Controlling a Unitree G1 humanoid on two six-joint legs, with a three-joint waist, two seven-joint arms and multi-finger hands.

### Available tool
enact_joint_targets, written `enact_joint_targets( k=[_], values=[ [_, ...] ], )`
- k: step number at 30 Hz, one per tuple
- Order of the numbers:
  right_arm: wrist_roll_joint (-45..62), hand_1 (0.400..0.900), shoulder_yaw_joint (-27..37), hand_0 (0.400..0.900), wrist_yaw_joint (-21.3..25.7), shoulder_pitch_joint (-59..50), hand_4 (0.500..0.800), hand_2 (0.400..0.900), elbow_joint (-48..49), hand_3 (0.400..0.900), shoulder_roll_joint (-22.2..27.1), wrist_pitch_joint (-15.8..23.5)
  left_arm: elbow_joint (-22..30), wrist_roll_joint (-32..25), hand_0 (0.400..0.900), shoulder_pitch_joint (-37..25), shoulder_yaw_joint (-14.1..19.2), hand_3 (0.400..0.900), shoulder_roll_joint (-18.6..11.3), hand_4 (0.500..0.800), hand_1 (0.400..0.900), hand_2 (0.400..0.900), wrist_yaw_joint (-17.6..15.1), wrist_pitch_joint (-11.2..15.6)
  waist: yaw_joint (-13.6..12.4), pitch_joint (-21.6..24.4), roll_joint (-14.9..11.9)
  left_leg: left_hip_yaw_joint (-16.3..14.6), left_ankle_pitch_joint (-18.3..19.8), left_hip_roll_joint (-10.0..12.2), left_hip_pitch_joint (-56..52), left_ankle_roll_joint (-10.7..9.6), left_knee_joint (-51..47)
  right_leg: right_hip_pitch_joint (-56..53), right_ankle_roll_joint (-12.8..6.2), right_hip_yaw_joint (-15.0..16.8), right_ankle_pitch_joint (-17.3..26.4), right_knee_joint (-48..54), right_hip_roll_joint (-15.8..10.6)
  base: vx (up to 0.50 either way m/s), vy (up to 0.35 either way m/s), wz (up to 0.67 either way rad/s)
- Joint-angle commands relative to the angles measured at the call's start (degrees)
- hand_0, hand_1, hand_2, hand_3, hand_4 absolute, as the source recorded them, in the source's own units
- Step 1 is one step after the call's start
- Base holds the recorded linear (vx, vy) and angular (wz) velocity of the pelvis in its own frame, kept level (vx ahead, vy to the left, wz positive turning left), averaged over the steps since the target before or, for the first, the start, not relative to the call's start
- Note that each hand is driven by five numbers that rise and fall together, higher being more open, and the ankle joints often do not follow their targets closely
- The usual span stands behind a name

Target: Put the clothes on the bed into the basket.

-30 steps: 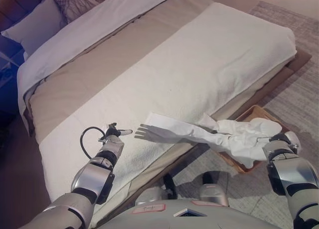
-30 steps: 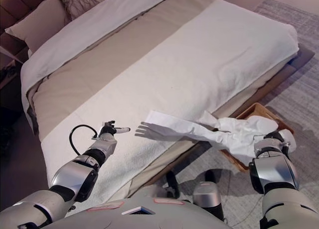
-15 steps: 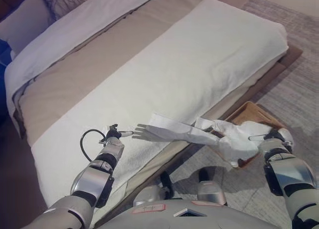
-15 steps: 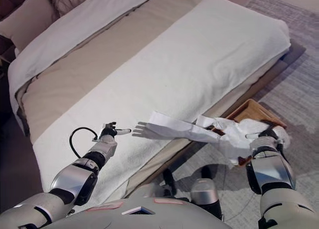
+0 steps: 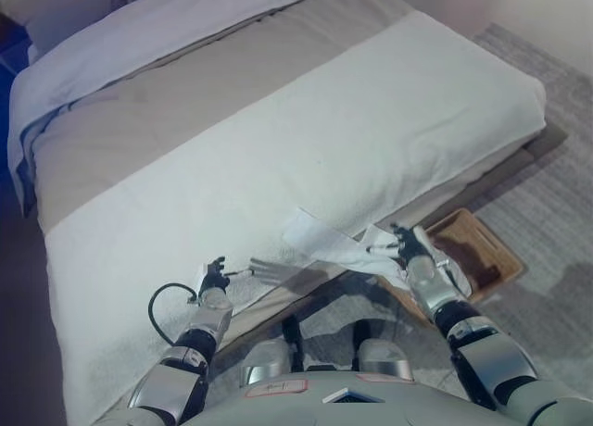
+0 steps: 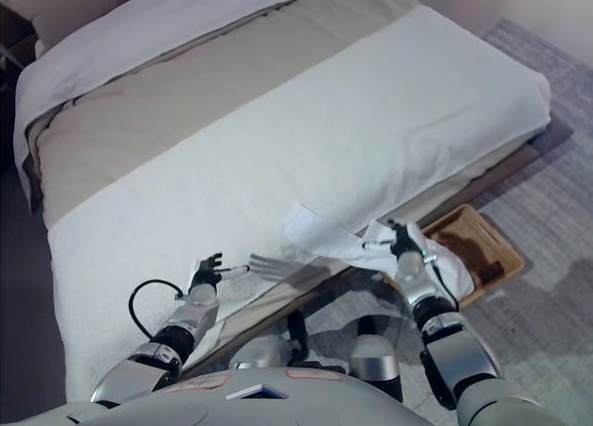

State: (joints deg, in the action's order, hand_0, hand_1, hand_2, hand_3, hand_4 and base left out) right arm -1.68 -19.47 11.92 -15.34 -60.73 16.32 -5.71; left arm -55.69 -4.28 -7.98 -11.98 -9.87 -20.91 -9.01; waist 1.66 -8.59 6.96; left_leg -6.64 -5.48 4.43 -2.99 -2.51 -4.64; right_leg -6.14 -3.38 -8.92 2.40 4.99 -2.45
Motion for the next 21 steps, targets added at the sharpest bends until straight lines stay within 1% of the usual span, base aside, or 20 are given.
enact_joint_targets(
  k=[1,7,10,12,16,21],
  values=[
    [-0.93,0.9,1.82,0.9,0.32,1.75,0.8,0.9,-6.12,0.9,-0.29,1.89,-3.51,4.64,0.9,-2.25,-1.4,0.9,-3.2,0.8,0.9,0.9,0.87,2.47,-0.24,5.21,-3.83,2.2,4.27,-1.05,-1.61,-0.89,-0.36,0.08,-1.05,2.67,-3.21,0.01,-0.95,-0.05,0.09,0.07],
    [-3.34,0.9,6.13,0.9,-0.18,6.0,0.8,0.9,-15.44,0.9,0.18,0.26,-6.16,7.15,0.9,-1.8,-2.36,0.9,-3.56,0.8,0.9,0.9,3.48,2.34,0.06,5.95,-5.38,2.29,5.18,-1.42,-2.52,-0.28,-0.36,-0.49,-1.54,2.82,-2.79,0.01,-1.26,-0.02,0.062,-0.05],
    [-6.66,0.9,6.24,0.9,-0.21,6.73,0.8,0.9,-19.74,0.9,0.66,-1.09,-7.59,8.5,0.9,-2.19,-2.75,0.9,-3.6,0.8,0.9,0.9,4.03,2.09,0.19,6.24,-5.82,2.0,5.5,-1.55,-2.82,-0.09,-0.36,-0.48,-1.71,3.21,-2.73,0.01,-1.31,-0.01,0.046,-0.11],
    [-7.6,0.9,7.21,0.9,0.2,7.35,0.8,0.9,-21.1,0.9,1.22,-1.73,-7.84,8.63,0.9,-2.42,-2.73,0.9,-3.73,0.8,0.9,0.9,4.06,1.97,0.34,6.55,-6.07,1.68,5.68,-1.59,-3.01,-0.04,-0.36,-0.42,-1.9,3.56,-2.58,0.01,-1.39,-0.01,0.041,-0.15],
    [-9.68,0.9,6.61,0.9,-1.04,8.08,0.8,0.9,-23.37,0.9,0.68,-2.66,-8.74,9.05,0.9,-2.42,-2.68,0.9,-3.53,0.8,0.9,0.9,4.48,1.94,0.45,6.89,-6.21,1.33,5.91,-1.74,-3.21,0.23,-0.36,-0.25,-2.06,4.24,-2.3,0.01,-1.5,-0.02,0.031,-0.13],
    [-10.48,0.9,5.97,0.9,-1.02,7.9,0.8,0.9,-22.59,0.9,0.05,-2.64,-9.45,9.45,0.9,-2.44,-2.7,0.9,-3.2,0.8,0.9,0.9,4.85,1.85,0.58,7.42,-6.43,0.89,6.31,-1.85,-3.74,0.42,-0.36,-0.4,-2.22,4.8,-2.28,0.01,-1.59,0.0,0.019,-0.1]
  ],
)
